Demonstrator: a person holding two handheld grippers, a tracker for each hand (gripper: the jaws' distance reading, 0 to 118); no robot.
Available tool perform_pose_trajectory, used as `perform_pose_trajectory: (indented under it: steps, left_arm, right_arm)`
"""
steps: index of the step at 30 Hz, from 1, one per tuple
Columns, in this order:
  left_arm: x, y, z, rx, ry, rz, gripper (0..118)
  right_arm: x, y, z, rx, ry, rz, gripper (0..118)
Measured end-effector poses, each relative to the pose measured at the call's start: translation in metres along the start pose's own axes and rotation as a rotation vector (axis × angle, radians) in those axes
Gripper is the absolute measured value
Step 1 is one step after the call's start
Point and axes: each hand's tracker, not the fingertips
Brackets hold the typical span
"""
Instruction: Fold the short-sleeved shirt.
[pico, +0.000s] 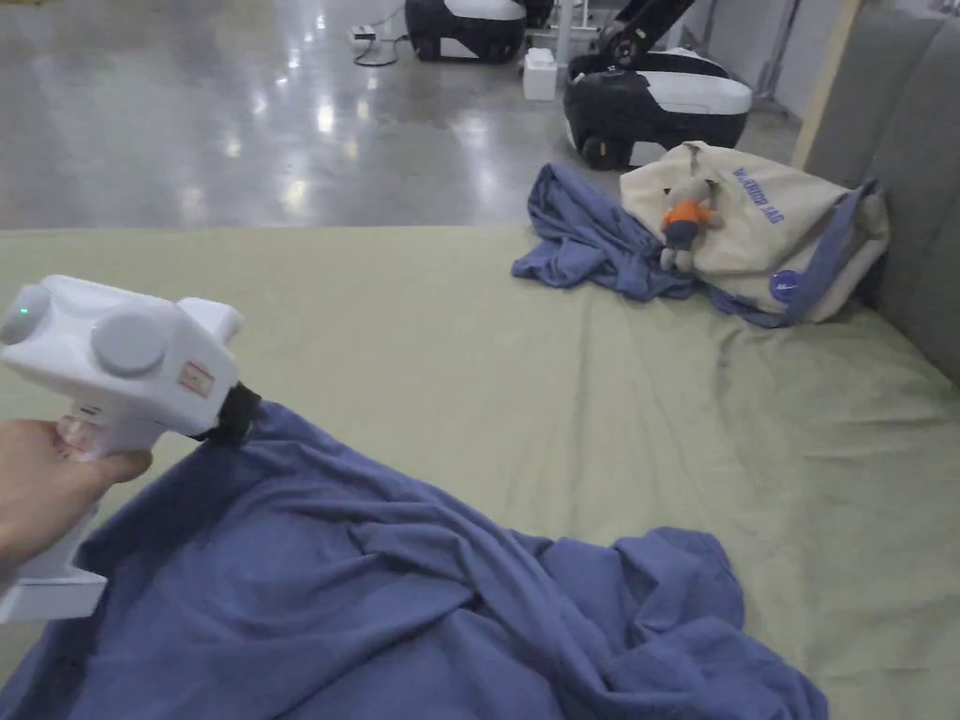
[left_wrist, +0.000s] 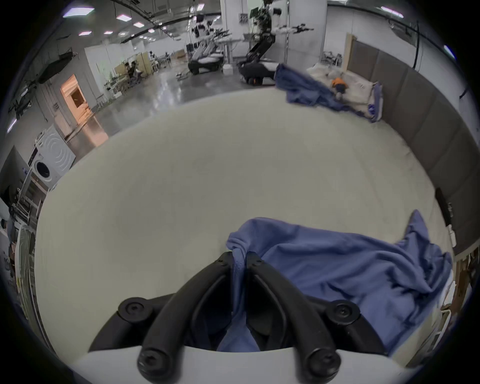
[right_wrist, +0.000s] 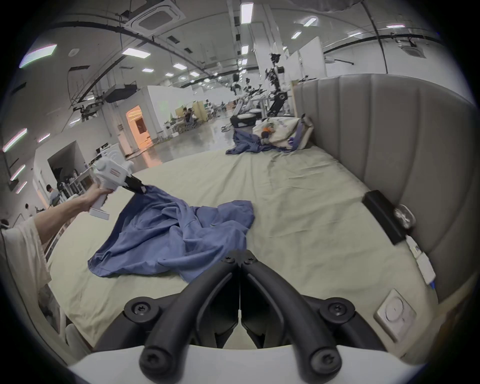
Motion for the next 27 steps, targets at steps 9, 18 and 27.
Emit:
perform_pose_trajectory:
  steps: [9, 18, 27]
  left_arm:
    - [-0.013, -0.022, 0.096, 0.078, -0.042, -0.020, 9]
    - [-0.021, -0.052, 0.096, 0.072, -0.083, 0.019, 9]
    - [-0.011, -0.061, 0.095, 0.086, -0.094, 0.033, 9]
  right_arm:
    - [-0.023, 0.110, -0.201, -0.237, 0.054, 0.086, 113]
    - [-0.031, 0.083, -0.348, -0.638, -0.045, 0.098, 83]
    - [-0.031, 0.096, -0.296, -0.451, 0.059, 0.034, 6]
